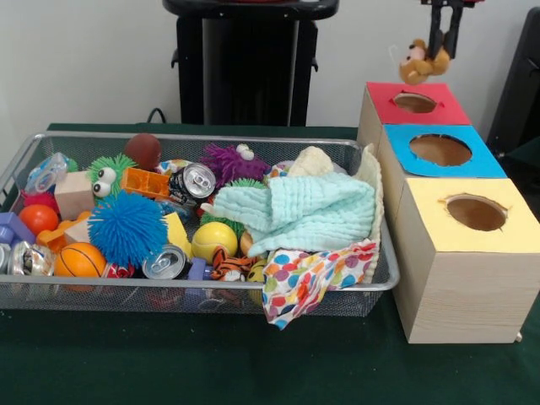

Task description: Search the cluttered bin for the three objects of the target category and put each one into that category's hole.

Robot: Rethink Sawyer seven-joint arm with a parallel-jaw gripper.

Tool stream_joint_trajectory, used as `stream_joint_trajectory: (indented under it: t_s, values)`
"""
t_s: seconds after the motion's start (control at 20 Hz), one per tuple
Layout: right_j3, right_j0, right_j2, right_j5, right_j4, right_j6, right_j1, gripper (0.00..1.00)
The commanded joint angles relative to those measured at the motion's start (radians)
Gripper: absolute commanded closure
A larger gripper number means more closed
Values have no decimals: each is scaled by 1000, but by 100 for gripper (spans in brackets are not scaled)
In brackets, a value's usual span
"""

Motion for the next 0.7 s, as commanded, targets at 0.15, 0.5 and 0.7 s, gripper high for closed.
stream_joint_trajectory:
  t_s: [0.15,0.5,0.7]
  values:
    - [146,-25,130,-178,35,364,89,100]
    - [165,-60,153,-240,-14,381,117,100]
    - [175,-49,154,-222,0,383,110,100]
